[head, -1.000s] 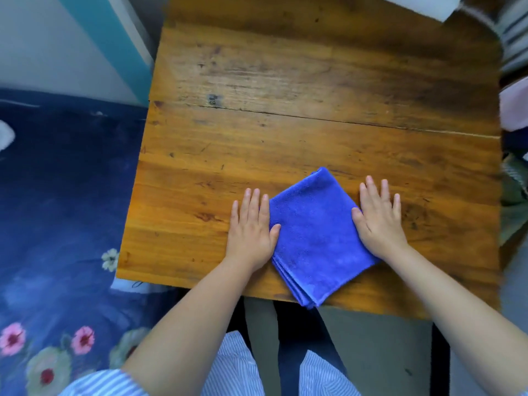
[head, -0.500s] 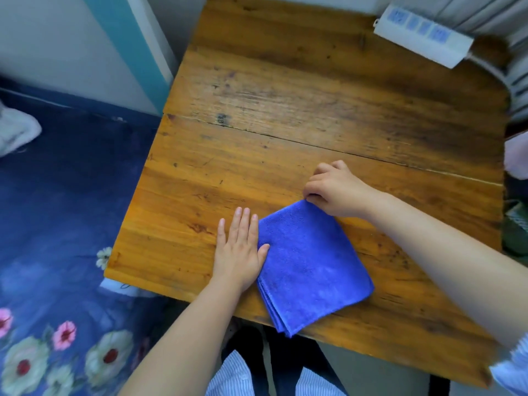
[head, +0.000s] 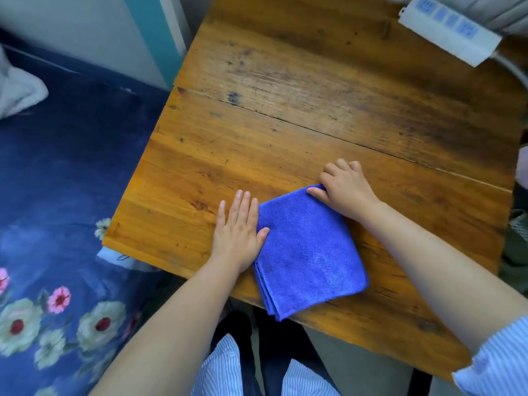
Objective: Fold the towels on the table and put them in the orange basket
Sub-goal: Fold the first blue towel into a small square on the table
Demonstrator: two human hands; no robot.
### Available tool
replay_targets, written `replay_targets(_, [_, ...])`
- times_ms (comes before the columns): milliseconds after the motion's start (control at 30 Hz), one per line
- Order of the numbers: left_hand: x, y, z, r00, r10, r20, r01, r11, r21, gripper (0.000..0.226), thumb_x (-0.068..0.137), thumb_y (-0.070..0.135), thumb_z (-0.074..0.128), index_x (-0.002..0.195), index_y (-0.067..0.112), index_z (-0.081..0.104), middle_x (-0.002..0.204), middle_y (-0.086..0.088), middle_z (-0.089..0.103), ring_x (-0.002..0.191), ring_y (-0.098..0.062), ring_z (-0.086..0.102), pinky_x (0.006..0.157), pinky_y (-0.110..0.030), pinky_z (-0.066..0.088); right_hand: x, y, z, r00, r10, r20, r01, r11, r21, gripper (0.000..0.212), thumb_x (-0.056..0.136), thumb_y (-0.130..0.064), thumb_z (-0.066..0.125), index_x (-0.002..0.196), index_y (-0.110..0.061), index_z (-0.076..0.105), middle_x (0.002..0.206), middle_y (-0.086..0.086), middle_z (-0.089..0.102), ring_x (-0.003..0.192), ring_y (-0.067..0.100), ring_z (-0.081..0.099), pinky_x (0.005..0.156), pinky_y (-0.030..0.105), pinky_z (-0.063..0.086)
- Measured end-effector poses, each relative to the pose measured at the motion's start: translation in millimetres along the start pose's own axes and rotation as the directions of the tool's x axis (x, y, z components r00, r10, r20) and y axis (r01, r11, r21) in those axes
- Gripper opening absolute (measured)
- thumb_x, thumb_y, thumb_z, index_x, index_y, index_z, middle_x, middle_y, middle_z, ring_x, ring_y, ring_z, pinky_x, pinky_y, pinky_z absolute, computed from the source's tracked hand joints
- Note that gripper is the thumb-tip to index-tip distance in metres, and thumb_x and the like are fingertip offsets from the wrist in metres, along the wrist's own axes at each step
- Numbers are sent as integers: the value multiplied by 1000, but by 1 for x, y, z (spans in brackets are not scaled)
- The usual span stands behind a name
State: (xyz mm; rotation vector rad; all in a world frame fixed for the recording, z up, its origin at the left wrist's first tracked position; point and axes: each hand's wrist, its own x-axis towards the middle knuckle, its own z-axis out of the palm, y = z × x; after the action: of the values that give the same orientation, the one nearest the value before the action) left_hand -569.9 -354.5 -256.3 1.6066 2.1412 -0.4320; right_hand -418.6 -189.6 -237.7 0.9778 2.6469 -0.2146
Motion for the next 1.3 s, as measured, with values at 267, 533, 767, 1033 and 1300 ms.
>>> replay_targets(267, [-7,4,0,999,30,-16,-30,999,-18,66,98,45,20,146,7,-1,155,-7,8,139,-21,15,106,-36,24,-35,-25,10,893,334,-301,-266,932,246,21,83,-17,61,91,3,59,87,22,61,84,39,57,68,43,41])
replay_targets(533, [4,8,-31,997,-83,-7,81,986,-148,32,93,26,44,120,9,45,122,-11,49,118,-30,41,94,-37,36,-18,-24,-13,968,217,123,-247,897,366,45,83,-11,51,127,-6,41,122,15,52,114,33,47,92,39,44])
replay_targets(767, [-3,2,-44,958,-132,253,178,970,-167,27,87,15,48,113,11,54,127,-10,52,125,-30,39,99,-35,36,-2,-37,-46,885,139,444,-259,940,224,34,72,0,48,103,4,62,91,20,64,78,29,56,59,30,46])
replay_targets(1033, [-84,-55,-57,964,-50,259,155,902,-403,11,87,19,56,87,13,47,107,-9,55,100,-28,50,76,-34,39,-31,-105,-109,892,-92,442,34,990,138,25,72,0,50,94,-5,60,83,8,51,76,25,46,48,23,30])
replay_targets(1300, [-230,-135,-52,938,-347,17,302,789,-535,19,74,14,65,76,19,48,82,1,54,86,-23,49,64,-28,35,-83,-239,-143,890,-281,359,300,954,1,21,71,-3,54,92,-6,58,78,10,55,71,24,44,45,23,27])
